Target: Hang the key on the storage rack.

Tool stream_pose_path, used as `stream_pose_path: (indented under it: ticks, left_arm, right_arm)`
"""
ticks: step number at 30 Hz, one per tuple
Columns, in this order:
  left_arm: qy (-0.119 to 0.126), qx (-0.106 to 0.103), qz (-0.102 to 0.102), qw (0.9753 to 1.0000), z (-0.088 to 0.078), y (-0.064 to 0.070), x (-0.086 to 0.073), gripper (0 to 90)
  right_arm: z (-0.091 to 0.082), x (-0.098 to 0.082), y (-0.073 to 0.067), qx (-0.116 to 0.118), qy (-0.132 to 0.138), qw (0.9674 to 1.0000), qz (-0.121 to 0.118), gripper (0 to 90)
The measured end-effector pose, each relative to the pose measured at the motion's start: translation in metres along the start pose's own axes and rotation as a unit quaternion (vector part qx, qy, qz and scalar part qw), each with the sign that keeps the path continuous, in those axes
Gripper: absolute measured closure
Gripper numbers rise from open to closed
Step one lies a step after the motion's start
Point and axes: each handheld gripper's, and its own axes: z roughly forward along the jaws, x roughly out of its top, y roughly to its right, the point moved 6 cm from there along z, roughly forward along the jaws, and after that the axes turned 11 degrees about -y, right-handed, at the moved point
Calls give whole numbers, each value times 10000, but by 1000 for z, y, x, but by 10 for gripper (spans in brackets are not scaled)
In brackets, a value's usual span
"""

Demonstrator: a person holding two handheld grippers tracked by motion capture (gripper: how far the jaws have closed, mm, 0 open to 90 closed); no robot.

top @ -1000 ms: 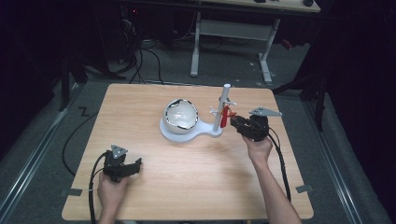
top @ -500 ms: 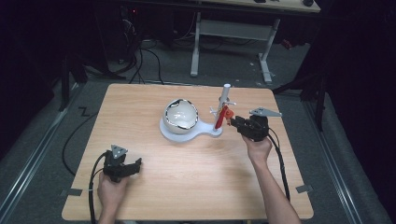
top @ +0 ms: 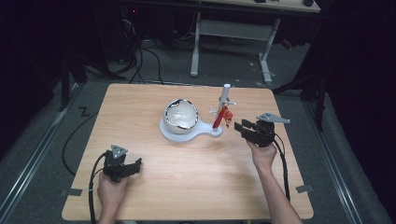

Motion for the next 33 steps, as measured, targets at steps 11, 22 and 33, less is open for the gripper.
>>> stream_pose_path:
  ticks: [11,22,33]
  left_arm:
    - [-2,1,2,10000,0,0,0,217]
    - [0,1,0,10000,0,0,0,217]
    - [0,-3,-2,10000,0,0,0,218]
  right_arm:
    - [-15,-8,5,-42,153,9998,96,564]
    - [-31,-13,7,-66,246,9996,92,569]
    - [-44,-17,6,-71,359,9993,89,571]
